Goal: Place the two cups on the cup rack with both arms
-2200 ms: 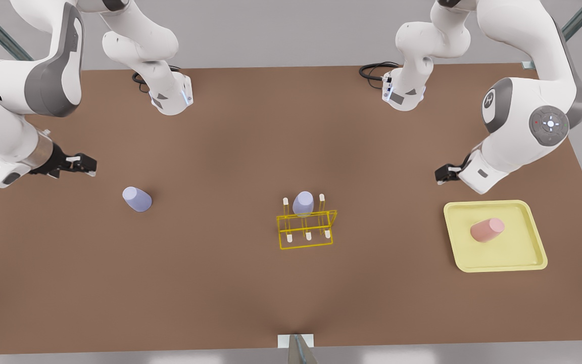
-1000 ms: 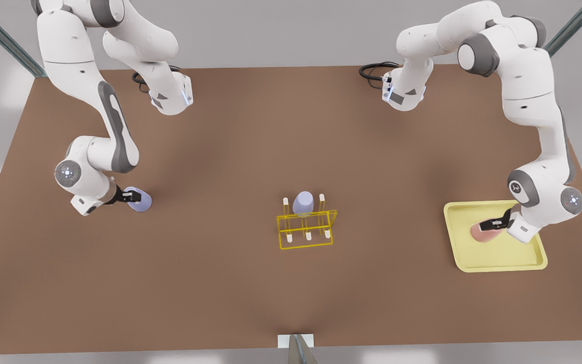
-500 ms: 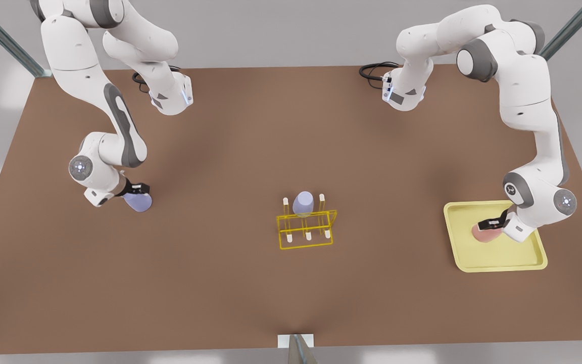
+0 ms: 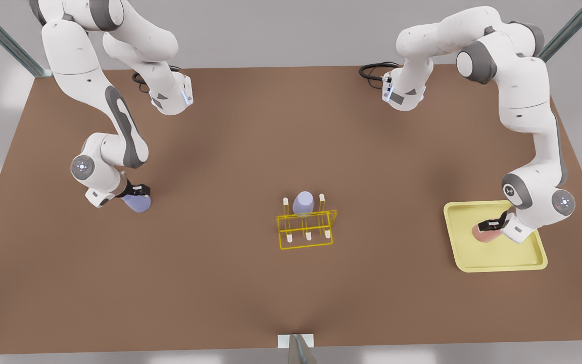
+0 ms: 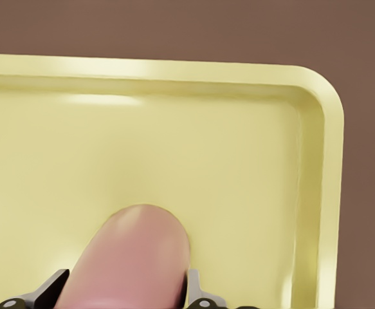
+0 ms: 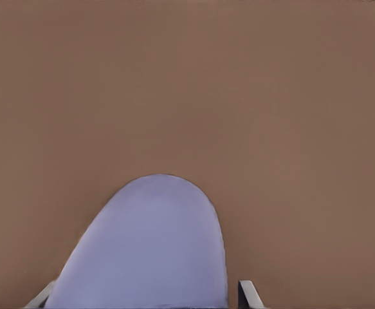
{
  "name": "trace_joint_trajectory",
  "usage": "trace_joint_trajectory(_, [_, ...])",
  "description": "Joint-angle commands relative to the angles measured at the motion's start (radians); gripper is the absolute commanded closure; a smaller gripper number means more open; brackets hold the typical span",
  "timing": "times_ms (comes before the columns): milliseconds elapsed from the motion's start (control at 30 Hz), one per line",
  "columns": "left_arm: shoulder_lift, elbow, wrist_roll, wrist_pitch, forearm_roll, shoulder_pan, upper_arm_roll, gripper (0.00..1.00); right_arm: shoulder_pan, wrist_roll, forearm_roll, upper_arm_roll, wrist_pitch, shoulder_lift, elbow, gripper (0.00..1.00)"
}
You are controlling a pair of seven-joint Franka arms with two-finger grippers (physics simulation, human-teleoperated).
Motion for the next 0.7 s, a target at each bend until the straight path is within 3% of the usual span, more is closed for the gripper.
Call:
trace_joint_trajectory(0, [-0.001,0.000,0.012,0.012,0.001,0.000,0.000,0.12,0.000,-0.016,0.001,0.000,0.001,-0.003,0.000,0.02])
trace_joint_trajectory(100, [-0.007,0.000,0.011,0.007,0.001,0.000,0.000,0.15,0.000,-0.021,-0.001,0.002,-0.002,-0.007,0.003,0.14])
trace_joint_trajectory(500, [-0.113,0.063,-0.224,-0.222,0.007,-0.072,-0.032,0.17,0.005,-0.036,-0.001,0.006,-0.020,-0.004,0.049,0.15])
trace_joint_trajectory(600, [-0.140,0.080,-0.653,-0.248,0.013,-0.273,-0.052,0.16,0.011,-0.036,0.100,0.083,-0.071,-0.016,0.098,0.15])
trace_joint_trajectory(667, [-0.136,0.197,-0.988,-0.370,0.016,-0.331,-0.127,0.16,0.011,-0.034,0.139,0.118,-0.093,-0.011,0.144,0.16])
